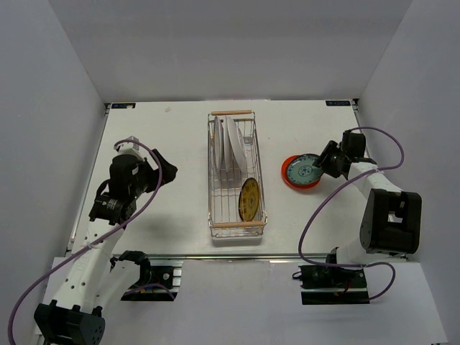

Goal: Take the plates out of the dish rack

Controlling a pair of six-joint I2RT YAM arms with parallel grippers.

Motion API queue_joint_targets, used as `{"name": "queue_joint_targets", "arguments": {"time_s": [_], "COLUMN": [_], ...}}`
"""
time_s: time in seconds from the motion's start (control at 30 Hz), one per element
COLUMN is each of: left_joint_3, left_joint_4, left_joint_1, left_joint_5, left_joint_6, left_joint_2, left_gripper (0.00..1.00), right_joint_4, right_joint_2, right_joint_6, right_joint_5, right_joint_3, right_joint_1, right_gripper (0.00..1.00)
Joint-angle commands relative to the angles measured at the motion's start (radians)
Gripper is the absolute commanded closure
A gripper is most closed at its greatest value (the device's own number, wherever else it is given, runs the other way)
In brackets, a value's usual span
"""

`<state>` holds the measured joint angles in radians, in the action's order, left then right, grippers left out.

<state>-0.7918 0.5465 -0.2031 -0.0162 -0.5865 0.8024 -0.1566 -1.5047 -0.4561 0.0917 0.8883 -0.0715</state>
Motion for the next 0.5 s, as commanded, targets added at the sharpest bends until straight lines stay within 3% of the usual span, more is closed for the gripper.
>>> {"name": "queue_joint_targets", "arguments": {"time_s": [0.0,0.1,0.17,0.33,0.47], "left_joint_3": [-0.021,-0.009,-0.001,0.011,0.031], "left_joint_4": [-0.006,-0.023,-0.031,-0.036,-0.056], "left_joint_1": [-0.004,-0.004,-0.004,-0.004,-0.004], "left_joint_5": [-0.022,-0.062,-0.074,-0.105,-0.137], "left_joint_6": [0.008,0.007,0.005,0.007,0.011], "left_joint_2": [0.003,-0.005,-0.012,-0.032,-0.063], "left_gripper": [0.02,0.02,0.02,0.02,0.02], "right_joint_4": [0.011,-0.011,-0.029,-0.096,-0.149], "right_joint_2": [-0.011,-0.028,-0.037,-0.034,0.061], "right_joint_6": [0.017,0.023,0.039,0.065,0.092], "right_joint_5": [0.037,0.057,0.062,-0.068,-0.142], "right_joint_3": [0.006,0.011,0.014,0.034,0.034], "right_joint_1": [-0.007,-0.005,-0.001,0.001,0.006], "right_gripper": [0.49,0.35,0.13,0.11,0.11]}}
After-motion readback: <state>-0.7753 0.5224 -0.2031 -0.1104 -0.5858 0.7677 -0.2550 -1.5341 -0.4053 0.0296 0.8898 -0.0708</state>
